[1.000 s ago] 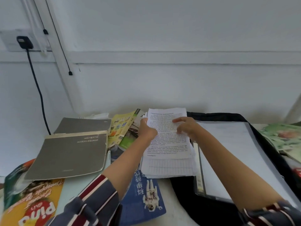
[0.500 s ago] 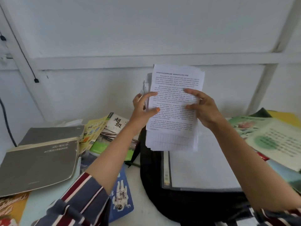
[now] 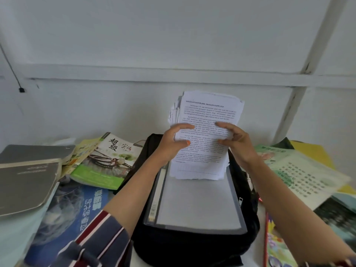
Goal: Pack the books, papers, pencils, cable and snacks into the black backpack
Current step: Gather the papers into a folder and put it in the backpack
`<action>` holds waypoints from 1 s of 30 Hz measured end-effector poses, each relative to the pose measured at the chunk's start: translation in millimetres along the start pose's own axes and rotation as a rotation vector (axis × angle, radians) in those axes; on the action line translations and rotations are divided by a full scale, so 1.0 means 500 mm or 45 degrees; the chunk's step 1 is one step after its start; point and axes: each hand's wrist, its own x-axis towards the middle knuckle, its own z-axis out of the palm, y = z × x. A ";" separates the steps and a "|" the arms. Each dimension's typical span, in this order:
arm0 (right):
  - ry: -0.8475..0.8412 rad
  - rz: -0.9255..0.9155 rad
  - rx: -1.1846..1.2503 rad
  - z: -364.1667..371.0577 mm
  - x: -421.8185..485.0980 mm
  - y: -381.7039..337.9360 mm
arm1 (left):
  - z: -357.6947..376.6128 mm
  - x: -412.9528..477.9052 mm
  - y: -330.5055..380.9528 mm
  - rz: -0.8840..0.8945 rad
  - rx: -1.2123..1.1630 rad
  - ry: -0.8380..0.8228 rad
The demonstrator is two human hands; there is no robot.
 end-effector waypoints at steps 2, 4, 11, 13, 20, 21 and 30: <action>-0.039 0.003 -0.048 -0.003 -0.003 0.002 | 0.005 -0.006 -0.005 -0.018 0.058 0.034; -0.079 0.000 -0.082 -0.004 -0.004 0.005 | 0.009 -0.012 -0.007 -0.046 0.070 0.065; -0.083 0.008 -0.120 -0.008 -0.021 0.044 | 0.022 -0.041 -0.008 -0.035 0.060 0.026; -0.074 0.021 -0.110 -0.006 -0.029 0.056 | 0.024 -0.048 -0.021 -0.055 0.059 0.018; 0.002 0.099 -0.026 -0.006 -0.048 0.074 | 0.024 -0.051 -0.049 -0.127 0.083 0.010; 0.019 0.103 -0.009 -0.005 -0.050 0.076 | 0.028 -0.050 -0.050 -0.123 0.100 0.025; 0.074 -0.026 0.013 0.024 -0.048 0.051 | 0.043 -0.018 -0.029 -0.018 0.051 0.164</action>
